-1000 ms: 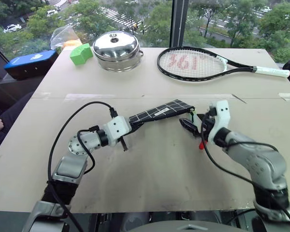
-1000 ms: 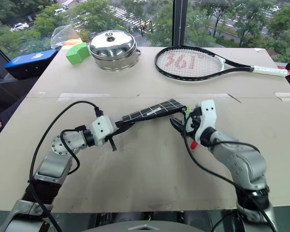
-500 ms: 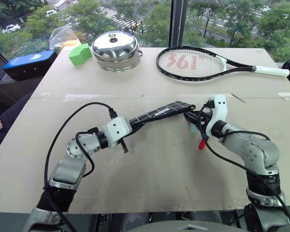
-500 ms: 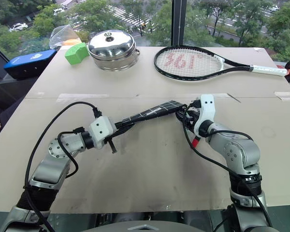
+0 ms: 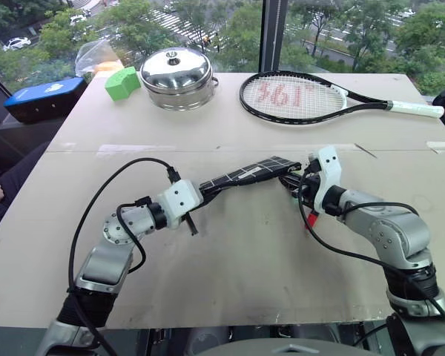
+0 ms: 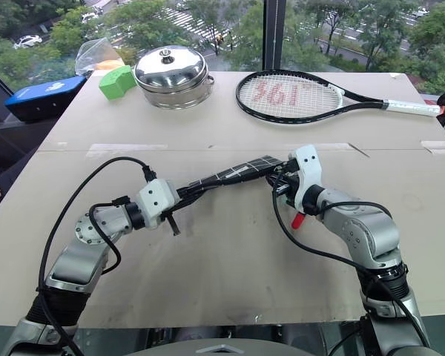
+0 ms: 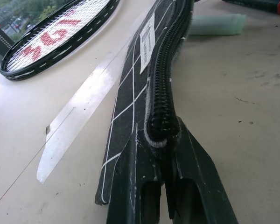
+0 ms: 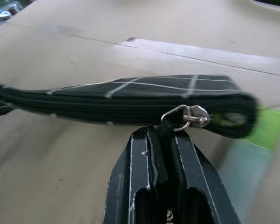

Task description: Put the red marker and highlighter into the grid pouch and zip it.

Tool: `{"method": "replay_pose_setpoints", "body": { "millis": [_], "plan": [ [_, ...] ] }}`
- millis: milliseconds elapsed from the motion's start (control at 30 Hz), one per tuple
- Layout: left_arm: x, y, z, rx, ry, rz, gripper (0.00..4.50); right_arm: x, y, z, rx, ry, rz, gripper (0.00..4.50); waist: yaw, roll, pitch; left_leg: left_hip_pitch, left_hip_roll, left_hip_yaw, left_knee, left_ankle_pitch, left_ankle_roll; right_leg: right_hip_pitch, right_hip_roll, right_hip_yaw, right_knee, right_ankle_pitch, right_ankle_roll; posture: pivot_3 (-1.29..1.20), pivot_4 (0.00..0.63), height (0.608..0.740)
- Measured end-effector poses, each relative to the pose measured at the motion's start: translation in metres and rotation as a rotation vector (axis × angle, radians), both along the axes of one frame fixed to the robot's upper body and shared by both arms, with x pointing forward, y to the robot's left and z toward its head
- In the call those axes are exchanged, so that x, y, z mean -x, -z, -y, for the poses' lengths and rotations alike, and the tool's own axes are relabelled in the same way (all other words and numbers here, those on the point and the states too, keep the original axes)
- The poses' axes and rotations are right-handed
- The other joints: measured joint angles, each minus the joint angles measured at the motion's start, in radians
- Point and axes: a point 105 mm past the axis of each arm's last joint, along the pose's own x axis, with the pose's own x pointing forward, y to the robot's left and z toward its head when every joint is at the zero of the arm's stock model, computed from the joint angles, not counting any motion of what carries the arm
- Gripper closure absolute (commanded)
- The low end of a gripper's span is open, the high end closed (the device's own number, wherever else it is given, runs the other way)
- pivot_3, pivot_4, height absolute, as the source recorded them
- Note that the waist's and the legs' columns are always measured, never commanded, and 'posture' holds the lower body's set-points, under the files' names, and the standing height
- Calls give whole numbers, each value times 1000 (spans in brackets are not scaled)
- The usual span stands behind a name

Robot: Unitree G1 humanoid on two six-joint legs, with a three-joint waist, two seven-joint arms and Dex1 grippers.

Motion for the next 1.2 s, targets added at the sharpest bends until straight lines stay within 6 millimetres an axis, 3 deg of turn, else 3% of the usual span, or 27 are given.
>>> {"method": "replay_pose_setpoints", "body": {
  "millis": [300, 867, 1200],
  "plan": [
    [-5, -6, 6, 26, -15, 0, 4500, 5, 1, -16, -2, -69, -18, 4427, 0, 0, 0, 0, 0, 0, 0, 0, 0, 0, 0, 0, 0, 0, 0, 0, 150, 740],
    [-3, -11, 18, 30, 9, 7, 4500, 15, -16, -57, -46, -289, -24, 4427, -1, 0, 0, 0, 0, -1, 0, 0, 0, 0, 0, 0, 0, 0, 0, 0, 150, 740],
    [-5, -9, 25, 12, 6, 14, 4500, 15, -15, -85, 67, -461, 14, 4427, -1, 0, 0, 0, 0, -1, 0, 0, 0, 0, 0, -1, 0, 0, 0, 0, 150, 740]
  ]
}}
